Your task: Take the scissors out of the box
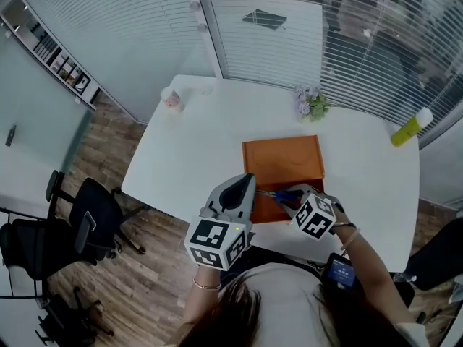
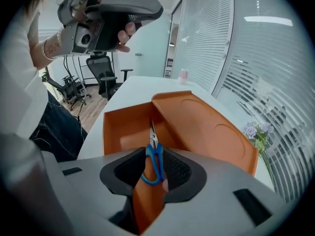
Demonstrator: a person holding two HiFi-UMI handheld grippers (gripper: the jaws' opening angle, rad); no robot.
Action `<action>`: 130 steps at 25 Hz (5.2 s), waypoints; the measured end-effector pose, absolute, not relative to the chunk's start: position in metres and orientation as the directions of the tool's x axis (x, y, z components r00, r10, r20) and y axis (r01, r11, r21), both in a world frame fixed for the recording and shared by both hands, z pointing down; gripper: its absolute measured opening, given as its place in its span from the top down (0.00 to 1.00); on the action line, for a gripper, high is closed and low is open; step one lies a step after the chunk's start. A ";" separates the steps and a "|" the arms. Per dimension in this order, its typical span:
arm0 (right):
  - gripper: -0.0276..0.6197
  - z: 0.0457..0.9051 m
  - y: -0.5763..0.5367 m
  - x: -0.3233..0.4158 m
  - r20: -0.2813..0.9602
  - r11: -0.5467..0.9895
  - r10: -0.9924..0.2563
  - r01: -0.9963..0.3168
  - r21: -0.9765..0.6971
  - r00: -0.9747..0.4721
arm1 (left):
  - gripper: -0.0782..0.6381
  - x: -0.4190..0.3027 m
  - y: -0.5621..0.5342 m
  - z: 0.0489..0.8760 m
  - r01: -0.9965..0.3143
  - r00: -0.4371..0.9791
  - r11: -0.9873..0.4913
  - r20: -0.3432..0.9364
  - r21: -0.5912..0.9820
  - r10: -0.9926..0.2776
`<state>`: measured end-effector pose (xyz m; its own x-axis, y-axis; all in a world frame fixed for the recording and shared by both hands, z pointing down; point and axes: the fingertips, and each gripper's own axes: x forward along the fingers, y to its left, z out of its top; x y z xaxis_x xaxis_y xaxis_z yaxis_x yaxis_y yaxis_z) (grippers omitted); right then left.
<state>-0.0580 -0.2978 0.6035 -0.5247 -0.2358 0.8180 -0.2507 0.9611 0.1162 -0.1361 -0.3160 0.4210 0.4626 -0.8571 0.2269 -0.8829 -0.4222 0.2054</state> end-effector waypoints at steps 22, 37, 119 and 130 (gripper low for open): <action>0.74 0.645 -0.305 -0.057 0.903 0.975 -0.102 -0.224 0.006 -0.418 | 0.87 -0.151 -0.331 0.442 -0.890 0.444 -0.388 0.267 0.237 -0.855; 0.79 0.637 -0.304 -0.055 0.882 0.966 -0.143 -0.257 0.026 -0.449 | 0.87 -0.147 -0.323 0.441 -0.896 0.431 -0.372 0.267 0.244 -0.862; 0.79 0.420 -0.215 0.015 0.339 0.764 -0.613 -0.645 0.021 -0.714 | 0.87 -0.085 -0.188 0.374 -0.931 0.356 -0.340 0.133 0.132 -0.925; 0.78 0.405 -0.197 0.026 0.285 0.745 -0.646 -0.666 0.033 -0.708 | 0.87 -0.074 -0.167 0.367 -0.930 0.363 -0.351 0.122 0.113 -0.924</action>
<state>0.0260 -0.1969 0.4046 -0.7081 -0.6462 0.2846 -0.6664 0.7449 0.0333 -0.0742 -0.1672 0.3666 0.3635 -0.9235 0.1223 -0.9295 -0.3508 0.1134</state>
